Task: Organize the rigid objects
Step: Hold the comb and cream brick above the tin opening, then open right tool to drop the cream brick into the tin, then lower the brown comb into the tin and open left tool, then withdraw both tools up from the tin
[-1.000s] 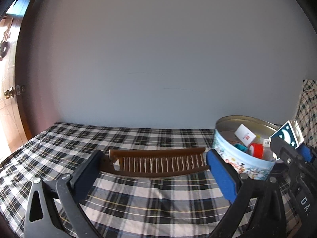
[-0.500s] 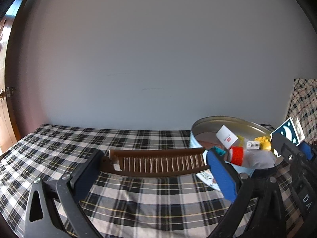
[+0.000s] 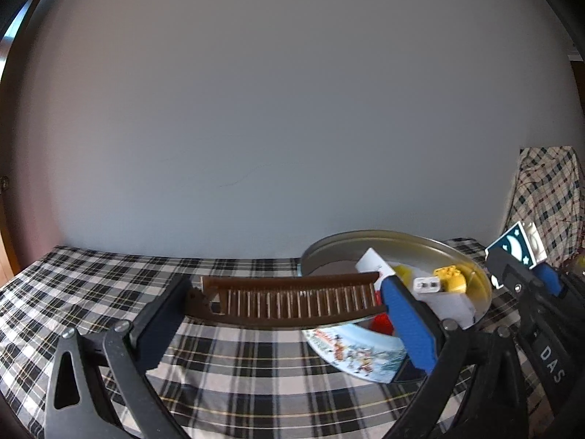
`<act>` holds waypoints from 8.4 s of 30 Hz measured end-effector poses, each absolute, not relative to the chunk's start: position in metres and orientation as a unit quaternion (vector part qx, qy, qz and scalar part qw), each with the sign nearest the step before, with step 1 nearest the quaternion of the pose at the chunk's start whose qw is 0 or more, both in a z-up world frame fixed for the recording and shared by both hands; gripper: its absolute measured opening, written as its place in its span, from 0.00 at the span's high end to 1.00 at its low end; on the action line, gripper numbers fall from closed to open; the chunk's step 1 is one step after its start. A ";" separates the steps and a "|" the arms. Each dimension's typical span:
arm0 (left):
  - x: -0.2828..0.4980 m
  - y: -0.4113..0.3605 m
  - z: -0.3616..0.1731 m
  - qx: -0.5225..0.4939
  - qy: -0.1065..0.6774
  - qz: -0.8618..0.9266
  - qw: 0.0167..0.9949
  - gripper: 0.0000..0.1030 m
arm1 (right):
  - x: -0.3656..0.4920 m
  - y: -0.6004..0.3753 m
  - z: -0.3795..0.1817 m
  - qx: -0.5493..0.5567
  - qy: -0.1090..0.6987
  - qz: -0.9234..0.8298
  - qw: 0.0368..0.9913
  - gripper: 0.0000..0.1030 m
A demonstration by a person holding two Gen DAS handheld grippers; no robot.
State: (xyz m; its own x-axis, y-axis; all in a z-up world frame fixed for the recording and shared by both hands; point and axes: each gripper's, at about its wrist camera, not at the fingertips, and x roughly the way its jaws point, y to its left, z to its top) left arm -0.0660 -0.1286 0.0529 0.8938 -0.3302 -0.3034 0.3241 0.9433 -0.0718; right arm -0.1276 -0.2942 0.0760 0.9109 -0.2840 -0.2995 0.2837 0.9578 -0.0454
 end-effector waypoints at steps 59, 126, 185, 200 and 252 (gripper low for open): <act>-0.021 -0.239 0.063 -0.035 0.199 -0.268 0.942 0.00 | -0.085 -0.401 0.086 0.034 0.147 -0.243 0.958 0.67; 0.110 -0.291 0.044 0.047 0.521 -0.268 0.809 0.00 | 0.067 -0.452 0.051 0.233 0.429 -0.143 0.861 0.08; 0.119 -0.260 0.053 -0.124 0.490 -0.330 0.797 0.00 | 0.008 -0.437 0.061 0.234 0.352 -0.198 0.884 0.08; 0.096 -0.271 0.057 -0.112 0.490 -0.339 0.795 0.00 | 0.025 -0.435 0.047 0.223 0.373 -0.218 0.874 0.09; -0.035 -0.171 0.036 0.003 0.190 -0.207 0.960 0.00 | -0.128 -0.318 0.083 0.034 0.061 -0.320 0.945 0.02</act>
State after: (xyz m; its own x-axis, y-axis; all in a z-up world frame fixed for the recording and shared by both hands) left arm -0.0352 -0.1715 0.0362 0.8424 -0.3960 -0.3654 0.3983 0.9144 -0.0726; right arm -0.1282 -0.3177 0.0829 0.7884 -0.5999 -0.1363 0.6081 0.7935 0.0249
